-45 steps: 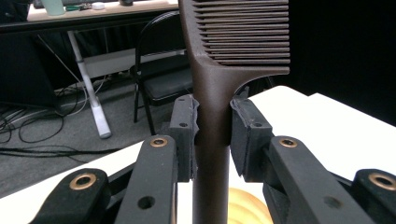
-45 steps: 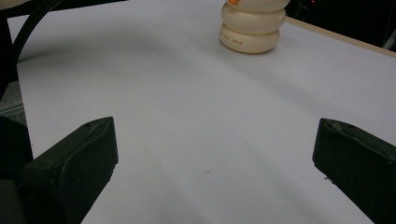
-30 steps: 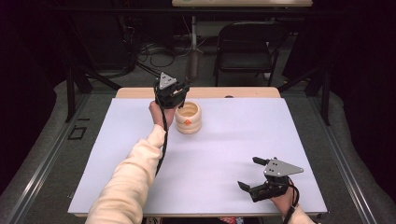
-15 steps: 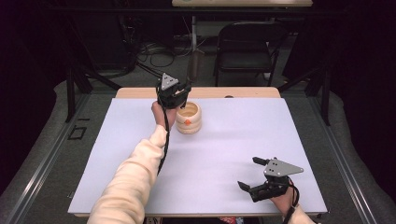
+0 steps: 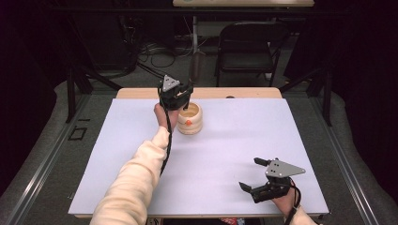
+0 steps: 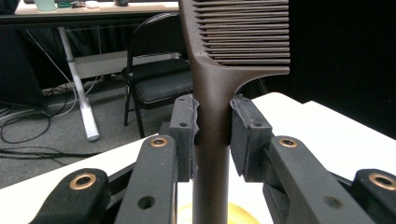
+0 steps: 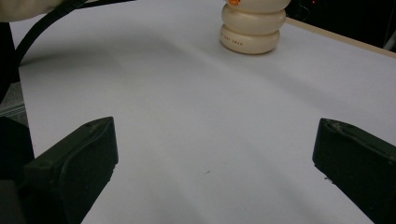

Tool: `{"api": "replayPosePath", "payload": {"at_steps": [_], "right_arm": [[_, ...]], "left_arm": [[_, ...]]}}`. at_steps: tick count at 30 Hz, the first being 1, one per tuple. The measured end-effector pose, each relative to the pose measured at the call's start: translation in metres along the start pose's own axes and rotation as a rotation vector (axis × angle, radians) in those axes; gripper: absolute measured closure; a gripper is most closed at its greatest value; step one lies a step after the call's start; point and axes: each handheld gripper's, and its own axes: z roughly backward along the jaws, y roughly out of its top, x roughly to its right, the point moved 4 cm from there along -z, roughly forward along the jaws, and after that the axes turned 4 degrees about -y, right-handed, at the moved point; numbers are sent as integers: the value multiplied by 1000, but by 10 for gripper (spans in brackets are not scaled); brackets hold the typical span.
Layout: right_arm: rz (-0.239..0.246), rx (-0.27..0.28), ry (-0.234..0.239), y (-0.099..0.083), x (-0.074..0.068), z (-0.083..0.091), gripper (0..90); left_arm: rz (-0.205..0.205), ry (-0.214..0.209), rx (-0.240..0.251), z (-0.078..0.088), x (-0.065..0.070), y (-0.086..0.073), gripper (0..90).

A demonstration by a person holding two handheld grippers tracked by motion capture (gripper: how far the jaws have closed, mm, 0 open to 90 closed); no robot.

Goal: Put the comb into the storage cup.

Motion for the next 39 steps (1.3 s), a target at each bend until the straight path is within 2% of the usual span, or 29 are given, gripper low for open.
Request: {"api": "replayPosePath", "payload": {"at_steps": [10,39], "right_arm": [[-1,-4,1,0,0,1,0],[-3,-2,1,0,0,1,0]], "left_arm": [[24,-10,-3,-4,-1,-9,721],[25,-22,-48,-12,-1,-28,721]]}}
